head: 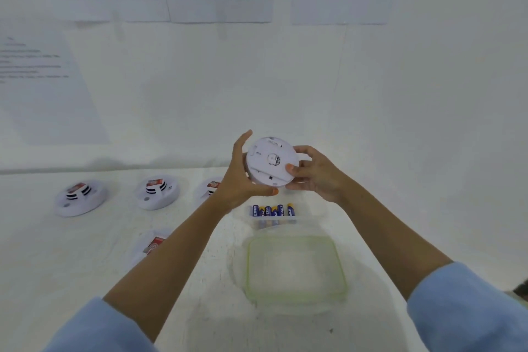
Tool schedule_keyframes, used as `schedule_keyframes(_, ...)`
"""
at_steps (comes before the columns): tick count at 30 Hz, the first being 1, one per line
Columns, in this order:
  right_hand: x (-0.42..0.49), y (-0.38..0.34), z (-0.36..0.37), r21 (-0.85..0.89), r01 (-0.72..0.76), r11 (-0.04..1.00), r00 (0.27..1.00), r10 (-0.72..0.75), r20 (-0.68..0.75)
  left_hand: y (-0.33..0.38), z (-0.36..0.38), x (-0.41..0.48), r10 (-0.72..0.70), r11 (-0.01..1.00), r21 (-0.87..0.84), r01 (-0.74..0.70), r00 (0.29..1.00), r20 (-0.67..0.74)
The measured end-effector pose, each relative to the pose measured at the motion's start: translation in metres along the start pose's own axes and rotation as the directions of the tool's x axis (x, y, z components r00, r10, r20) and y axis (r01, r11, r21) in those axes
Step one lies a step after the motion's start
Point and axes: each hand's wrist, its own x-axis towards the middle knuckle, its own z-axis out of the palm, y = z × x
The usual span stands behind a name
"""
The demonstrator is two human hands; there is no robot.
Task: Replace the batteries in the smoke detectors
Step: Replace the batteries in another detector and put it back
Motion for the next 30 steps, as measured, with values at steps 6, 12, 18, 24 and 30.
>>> schedule_keyframes(6, -0.003, 0.008, 0.003, -0.086, 0.019, 0.996, 0.999, -0.016, 0.035, -0.005, 0.000, -0.003, 0.062, 0.992, 0.104, -0.065, 0.998, 0.032)
schedule_keyframes(12, -0.002, 0.010, 0.002, -0.136, 0.062, 0.989, 0.998, -0.056, 0.042, -0.013, -0.002, -0.003, 0.086, 0.992, 0.089, -0.089, 0.996, 0.036)
schedule_keyframes(18, -0.002, 0.008, -0.001, -0.194, 0.079, 0.978, 0.996, -0.069, 0.055, -0.020, -0.001, -0.001, 0.115, 0.984, 0.132, -0.118, 0.993, 0.033)
schedule_keyframes(24, 0.000, 0.005, -0.002, -0.221, 0.094, 0.971, 0.994, -0.079, 0.076, -0.022, -0.001, 0.002, 0.148, 0.975, 0.172, -0.144, 0.989, -0.013)
schedule_keyframes(30, 0.002, 0.002, -0.004, -0.261, 0.109, 0.959, 0.993, -0.090, 0.081, -0.023, -0.002, 0.002, 0.142, 0.973, 0.181, -0.140, 0.990, 0.004)
